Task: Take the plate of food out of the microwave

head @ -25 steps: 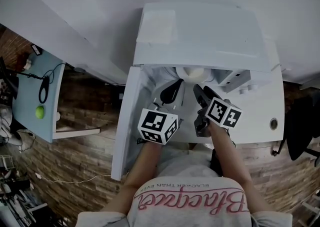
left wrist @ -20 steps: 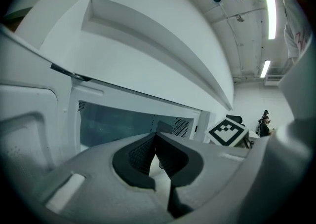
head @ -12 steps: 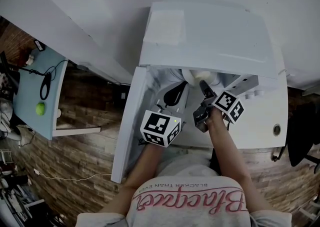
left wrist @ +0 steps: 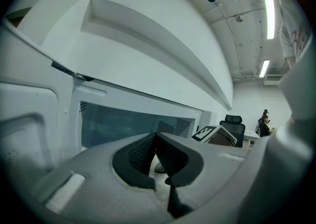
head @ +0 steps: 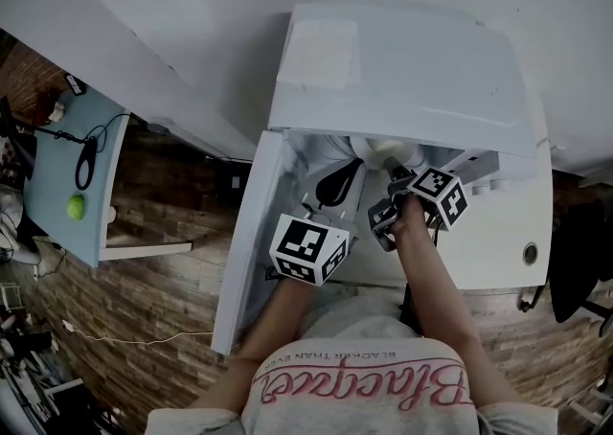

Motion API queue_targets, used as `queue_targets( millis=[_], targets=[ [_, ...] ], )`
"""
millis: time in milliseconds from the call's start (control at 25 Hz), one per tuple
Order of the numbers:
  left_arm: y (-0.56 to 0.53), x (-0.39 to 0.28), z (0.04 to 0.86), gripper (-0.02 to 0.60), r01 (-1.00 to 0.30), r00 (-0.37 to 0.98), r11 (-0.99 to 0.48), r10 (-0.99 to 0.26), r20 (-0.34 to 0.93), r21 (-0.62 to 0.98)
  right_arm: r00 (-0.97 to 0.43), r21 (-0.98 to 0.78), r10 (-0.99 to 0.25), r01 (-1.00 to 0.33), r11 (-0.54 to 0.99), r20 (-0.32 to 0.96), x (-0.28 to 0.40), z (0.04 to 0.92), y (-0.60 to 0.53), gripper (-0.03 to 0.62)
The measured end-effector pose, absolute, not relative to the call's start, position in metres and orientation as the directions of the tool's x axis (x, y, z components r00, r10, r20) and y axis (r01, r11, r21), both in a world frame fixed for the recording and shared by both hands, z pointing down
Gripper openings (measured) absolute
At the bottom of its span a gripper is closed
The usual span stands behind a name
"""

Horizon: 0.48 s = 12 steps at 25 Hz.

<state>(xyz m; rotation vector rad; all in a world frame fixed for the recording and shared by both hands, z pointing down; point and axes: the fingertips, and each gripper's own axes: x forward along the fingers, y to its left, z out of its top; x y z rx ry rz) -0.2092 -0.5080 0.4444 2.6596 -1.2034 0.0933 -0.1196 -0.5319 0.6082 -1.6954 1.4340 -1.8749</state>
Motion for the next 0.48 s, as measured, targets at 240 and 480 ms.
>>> queue_targets(
  millis=[240,480],
  targets=[
    [-0.509,-0.215,0.445,0.006,-0.759,0.650,-0.628,-0.745,0.147,0.175,-0.320,-0.745,-0.685,-0.425,-0.514,0.655,-0.128,0.608,-0.536,0.218],
    [-0.509,-0.218,0.445,0.006,-0.764,0.644,-0.621,-0.751,0.146,0.176,-0.330,-0.769,-0.712,-0.438,-0.466,0.620,-0.125,0.596,-0.533,0.125]
  ],
)
